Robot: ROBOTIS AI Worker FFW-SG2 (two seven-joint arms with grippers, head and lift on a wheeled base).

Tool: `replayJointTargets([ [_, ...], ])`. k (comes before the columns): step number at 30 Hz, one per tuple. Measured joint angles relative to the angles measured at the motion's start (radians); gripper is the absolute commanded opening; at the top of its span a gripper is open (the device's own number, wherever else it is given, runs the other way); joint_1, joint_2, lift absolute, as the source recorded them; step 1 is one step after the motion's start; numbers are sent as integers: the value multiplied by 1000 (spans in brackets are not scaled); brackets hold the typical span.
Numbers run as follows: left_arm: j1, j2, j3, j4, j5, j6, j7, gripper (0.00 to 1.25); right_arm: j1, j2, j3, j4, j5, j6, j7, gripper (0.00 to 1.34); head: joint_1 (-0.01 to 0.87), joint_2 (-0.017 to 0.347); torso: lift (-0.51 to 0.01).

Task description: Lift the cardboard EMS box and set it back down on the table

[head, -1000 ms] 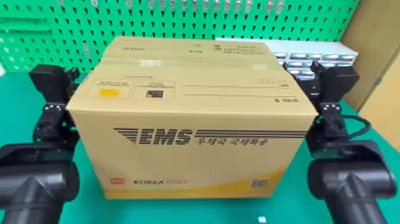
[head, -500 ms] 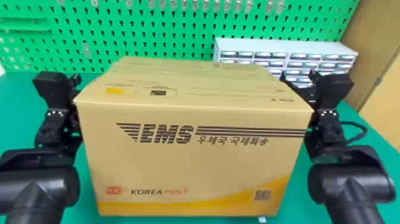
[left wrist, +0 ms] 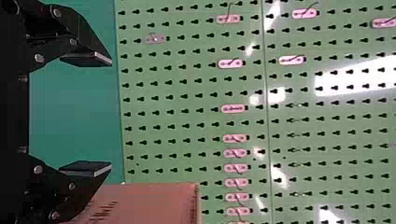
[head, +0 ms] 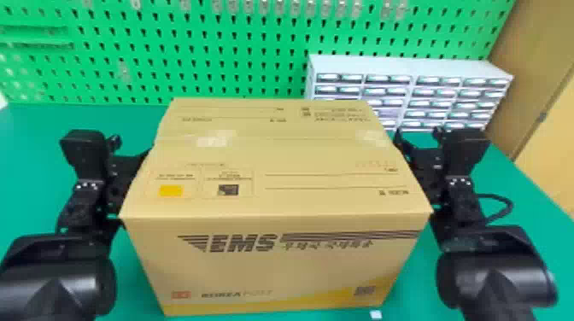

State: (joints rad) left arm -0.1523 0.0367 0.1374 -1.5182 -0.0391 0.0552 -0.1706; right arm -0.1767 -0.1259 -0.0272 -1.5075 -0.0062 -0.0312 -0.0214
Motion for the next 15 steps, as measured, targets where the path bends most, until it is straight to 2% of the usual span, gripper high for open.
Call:
replayJointTargets([
  [7,6,0,12,11,-6,0,0,785,11,2,-9,8,-2,4,0,853,678,-14,-105],
  [15,0,0,50,7,-9,0,0,785,33,0,-62,-52,0,14,1,853,678,-14,-105],
])
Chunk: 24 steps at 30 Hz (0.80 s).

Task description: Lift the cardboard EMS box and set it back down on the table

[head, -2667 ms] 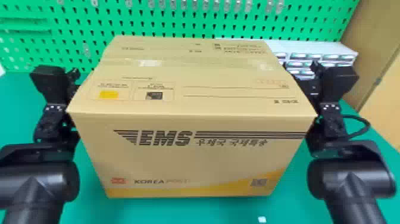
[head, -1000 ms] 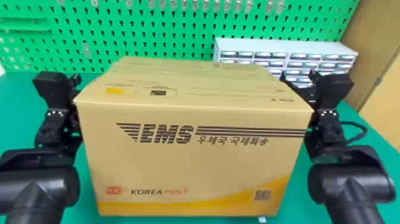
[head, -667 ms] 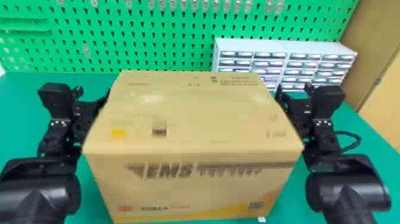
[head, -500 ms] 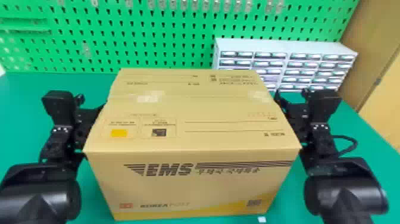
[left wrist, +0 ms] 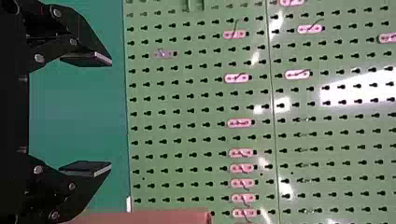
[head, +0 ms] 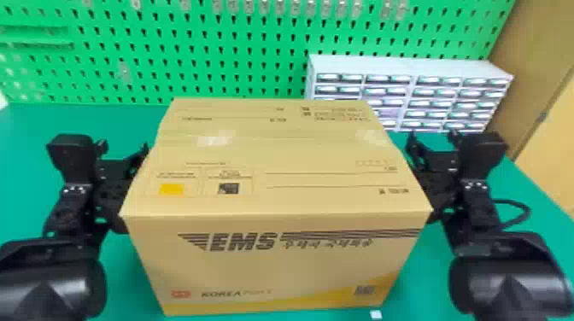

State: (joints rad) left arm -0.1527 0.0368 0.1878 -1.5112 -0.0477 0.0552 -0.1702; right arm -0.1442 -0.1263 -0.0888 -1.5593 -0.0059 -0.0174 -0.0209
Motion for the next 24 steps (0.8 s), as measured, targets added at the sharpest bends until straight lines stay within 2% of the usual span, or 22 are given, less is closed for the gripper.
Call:
replayJointTargets([
  [12,17,0,95,-38,1,0,0,785,68,0,-105,-97,15,29,0,853,678,-14,-105],
  [24,41,0,115,-46,31,0,0,785,129,15,-172,-140,15,36,0,853,678,-14,-105],
])
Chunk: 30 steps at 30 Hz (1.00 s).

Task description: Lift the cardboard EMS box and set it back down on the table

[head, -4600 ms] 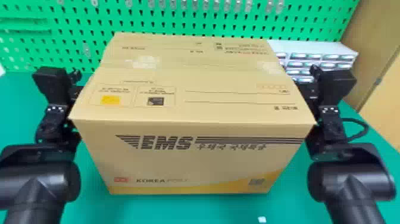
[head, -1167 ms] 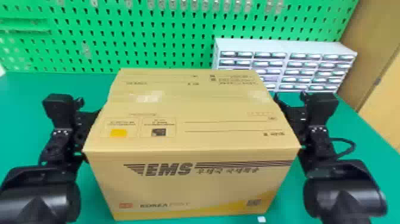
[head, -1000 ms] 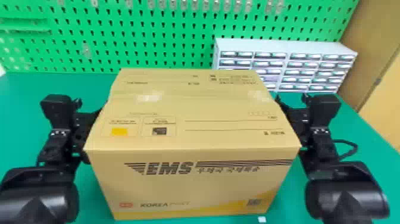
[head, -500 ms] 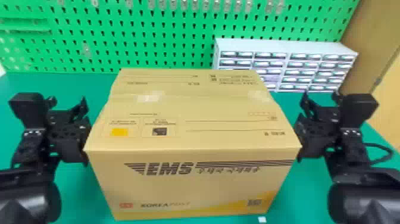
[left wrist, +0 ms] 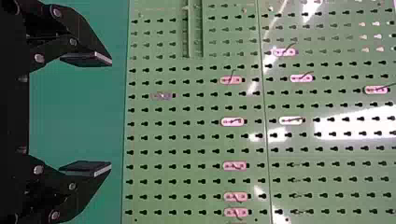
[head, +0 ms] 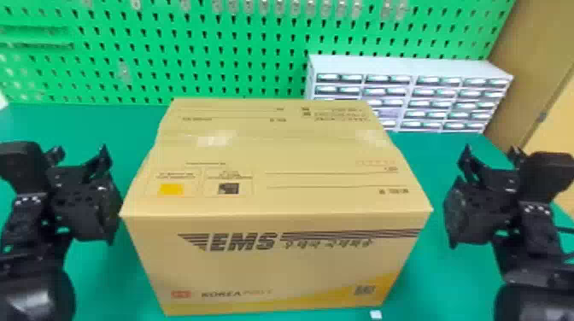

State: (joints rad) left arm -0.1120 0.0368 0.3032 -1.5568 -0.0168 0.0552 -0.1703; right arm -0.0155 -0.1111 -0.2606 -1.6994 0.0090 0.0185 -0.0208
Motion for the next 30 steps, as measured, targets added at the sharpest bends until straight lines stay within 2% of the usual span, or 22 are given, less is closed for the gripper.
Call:
replayJointTargets([
  [9,14,0,-9,-3,7,0,0,785,18,13,-10,-14,-5,0,0,853,678,-14,-105],
  [30,23,0,-23,-4,9,3,0,785,20,8,4,-14,-4,0,0,853,678,-14,-105],
])
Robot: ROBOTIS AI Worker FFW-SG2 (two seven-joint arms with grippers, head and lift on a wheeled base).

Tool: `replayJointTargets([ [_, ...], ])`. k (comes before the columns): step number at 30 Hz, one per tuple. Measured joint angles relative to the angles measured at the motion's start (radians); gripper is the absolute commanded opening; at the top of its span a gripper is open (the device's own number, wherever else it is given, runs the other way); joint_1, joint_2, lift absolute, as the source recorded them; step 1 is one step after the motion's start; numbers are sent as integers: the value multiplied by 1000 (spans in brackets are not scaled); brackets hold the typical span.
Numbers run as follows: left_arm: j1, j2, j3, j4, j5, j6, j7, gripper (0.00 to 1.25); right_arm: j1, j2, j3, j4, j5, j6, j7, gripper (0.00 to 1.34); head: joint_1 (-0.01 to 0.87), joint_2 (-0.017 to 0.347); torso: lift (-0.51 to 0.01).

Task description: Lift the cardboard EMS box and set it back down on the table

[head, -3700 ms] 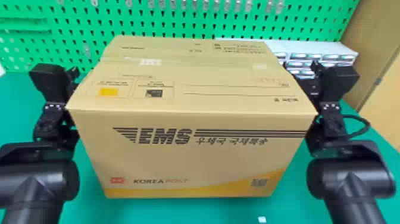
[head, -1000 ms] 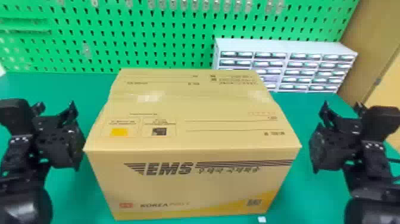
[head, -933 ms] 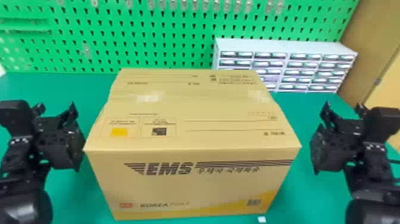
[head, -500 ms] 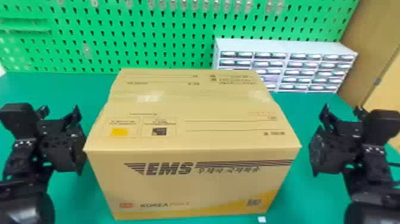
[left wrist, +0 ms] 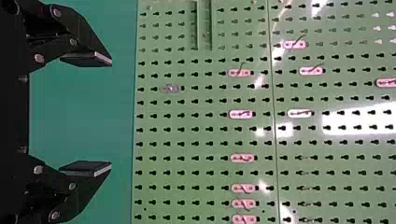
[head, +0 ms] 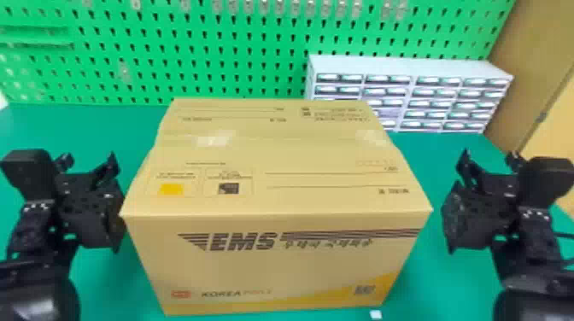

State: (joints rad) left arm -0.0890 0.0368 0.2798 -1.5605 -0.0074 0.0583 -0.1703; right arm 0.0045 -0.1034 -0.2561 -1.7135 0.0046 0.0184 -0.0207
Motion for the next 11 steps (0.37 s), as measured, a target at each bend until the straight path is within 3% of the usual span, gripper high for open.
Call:
replayJointTargets([
  [11,-1,0,-2,-1,1,0,0,785,5,1,-4,-1,-4,0,0,853,678,-14,-105],
])
